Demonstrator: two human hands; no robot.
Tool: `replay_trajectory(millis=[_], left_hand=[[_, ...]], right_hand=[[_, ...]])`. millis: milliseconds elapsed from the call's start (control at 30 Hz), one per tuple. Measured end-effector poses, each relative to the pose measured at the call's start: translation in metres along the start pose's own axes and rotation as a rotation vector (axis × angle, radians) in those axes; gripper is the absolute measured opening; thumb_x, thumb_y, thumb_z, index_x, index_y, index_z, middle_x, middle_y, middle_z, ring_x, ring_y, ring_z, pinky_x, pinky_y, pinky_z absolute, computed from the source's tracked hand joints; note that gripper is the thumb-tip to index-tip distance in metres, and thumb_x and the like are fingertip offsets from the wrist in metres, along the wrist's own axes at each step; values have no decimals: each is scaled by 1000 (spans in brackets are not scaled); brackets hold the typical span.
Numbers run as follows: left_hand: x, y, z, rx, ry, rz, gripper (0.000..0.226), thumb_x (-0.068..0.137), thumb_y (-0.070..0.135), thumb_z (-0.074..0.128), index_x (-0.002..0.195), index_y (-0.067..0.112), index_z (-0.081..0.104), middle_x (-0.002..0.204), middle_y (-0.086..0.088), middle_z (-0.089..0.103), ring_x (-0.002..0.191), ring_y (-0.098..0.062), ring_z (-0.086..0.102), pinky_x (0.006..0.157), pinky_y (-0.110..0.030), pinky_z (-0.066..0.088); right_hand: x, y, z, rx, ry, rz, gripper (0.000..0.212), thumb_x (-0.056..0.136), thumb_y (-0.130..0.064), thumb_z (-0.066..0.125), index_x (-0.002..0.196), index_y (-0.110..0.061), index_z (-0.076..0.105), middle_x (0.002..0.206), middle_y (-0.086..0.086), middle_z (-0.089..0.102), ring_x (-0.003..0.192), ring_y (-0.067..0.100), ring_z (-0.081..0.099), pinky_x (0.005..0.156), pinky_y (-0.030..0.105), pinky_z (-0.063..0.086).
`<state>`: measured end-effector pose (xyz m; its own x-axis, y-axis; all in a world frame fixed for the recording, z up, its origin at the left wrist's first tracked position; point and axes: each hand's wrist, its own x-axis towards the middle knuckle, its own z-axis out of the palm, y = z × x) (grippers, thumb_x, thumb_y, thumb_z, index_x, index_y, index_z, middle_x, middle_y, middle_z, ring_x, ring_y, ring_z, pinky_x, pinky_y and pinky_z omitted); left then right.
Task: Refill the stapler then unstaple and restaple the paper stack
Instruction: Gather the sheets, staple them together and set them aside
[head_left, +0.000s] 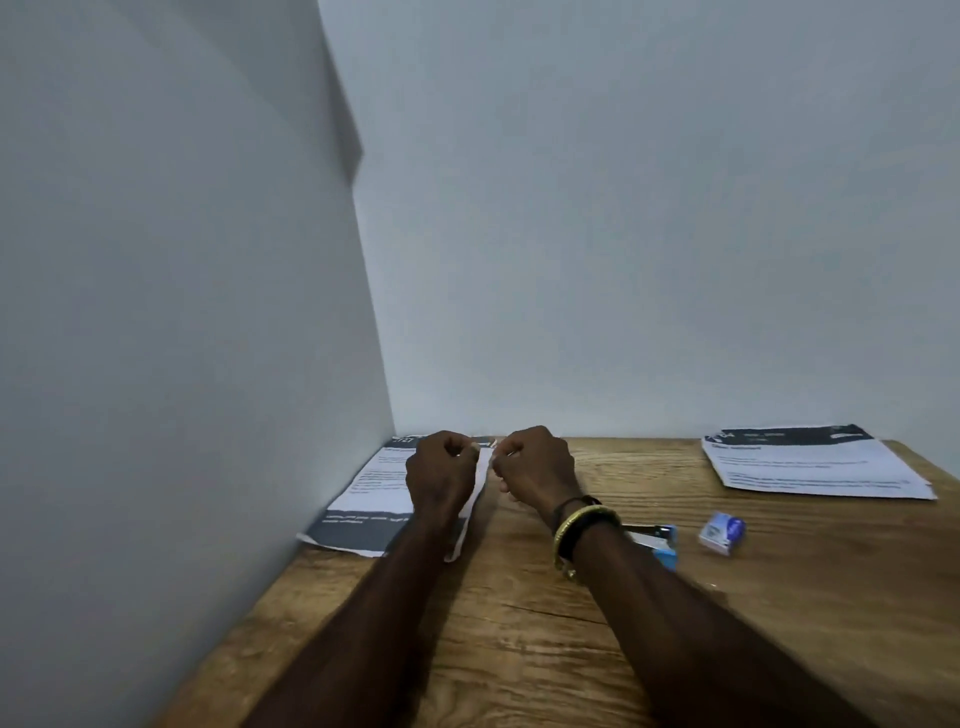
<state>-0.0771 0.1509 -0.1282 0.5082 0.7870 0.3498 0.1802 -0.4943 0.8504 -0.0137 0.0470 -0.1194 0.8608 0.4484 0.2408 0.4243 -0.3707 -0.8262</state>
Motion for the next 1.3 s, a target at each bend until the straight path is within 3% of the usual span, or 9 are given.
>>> replay_trajectory(millis=[67, 200, 333, 467, 767, 900, 1033, 1200, 1300], left_hand=[[8, -11, -12, 92, 1, -46, 12, 85, 27, 67, 79, 17, 71, 91, -3, 76, 97, -26, 69, 85, -33, 48], [20, -28, -26, 208, -40, -126, 14, 86, 26, 65, 94, 21, 75, 106, -3, 76, 110, -28, 67, 95, -34, 50], [23, -35, -29, 240, -93, -189, 19, 83, 19, 64, 99, 24, 73, 115, 0, 74, 116, -24, 64, 101, -31, 48], [24, -35, -31, 226, -76, -218, 22, 82, 17, 60, 98, 25, 73, 115, 1, 74, 117, -24, 63, 103, -32, 48], [20, -34, -29, 110, 7, -149, 21, 84, 16, 63, 100, 23, 75, 112, -3, 75, 113, -27, 66, 101, -36, 49], [14, -25, -21, 37, 38, -80, 21, 85, 16, 65, 103, 19, 75, 110, -4, 76, 110, -27, 67, 98, -35, 50], [10, -15, -15, 34, 77, -38, 22, 88, 22, 67, 109, 16, 72, 121, -7, 71, 117, -28, 63, 101, -35, 46], [2, 2, -2, 40, 52, -142, 22, 87, 29, 67, 107, 24, 73, 121, -4, 70, 117, -29, 62, 102, -38, 48], [-3, 11, 15, -102, -28, -181, 15, 86, 23, 70, 101, 22, 74, 120, -4, 72, 114, -28, 64, 102, -35, 48]], right_hand=[[3, -2, 17, -109, -23, 8, 18, 87, -20, 63, 91, -13, 80, 98, 9, 78, 97, 32, 74, 85, 38, 61], [10, -2, 38, -271, -54, 81, 35, 88, -21, 67, 121, -8, 63, 128, 16, 67, 120, 37, 63, 92, 36, 54], [17, -7, 50, -338, -68, 111, 42, 88, -27, 66, 127, -11, 61, 134, 14, 64, 123, 36, 63, 96, 38, 54], [25, -9, 56, -249, -57, 194, 44, 88, -27, 63, 129, -15, 61, 136, 12, 65, 124, 35, 64, 99, 38, 54], [29, -2, 43, 50, 11, 322, 35, 89, -19, 59, 120, -4, 67, 128, 19, 69, 115, 40, 67, 97, 43, 58], [25, 9, 21, 103, 59, 320, 30, 93, -17, 60, 117, -1, 69, 126, 20, 70, 117, 38, 65, 94, 35, 52], [22, 22, -9, 115, 131, 312, 30, 98, -17, 56, 118, 1, 69, 125, 22, 70, 117, 41, 64, 90, 35, 51], [14, 41, -54, 126, 193, 277, 17, 97, -17, 55, 87, -7, 65, 96, 16, 64, 92, 31, 60, 86, 36, 52], [7, 53, -80, 188, 227, 283, 22, 97, -18, 59, 103, -1, 73, 113, 19, 71, 110, 38, 65, 98, 44, 55]])
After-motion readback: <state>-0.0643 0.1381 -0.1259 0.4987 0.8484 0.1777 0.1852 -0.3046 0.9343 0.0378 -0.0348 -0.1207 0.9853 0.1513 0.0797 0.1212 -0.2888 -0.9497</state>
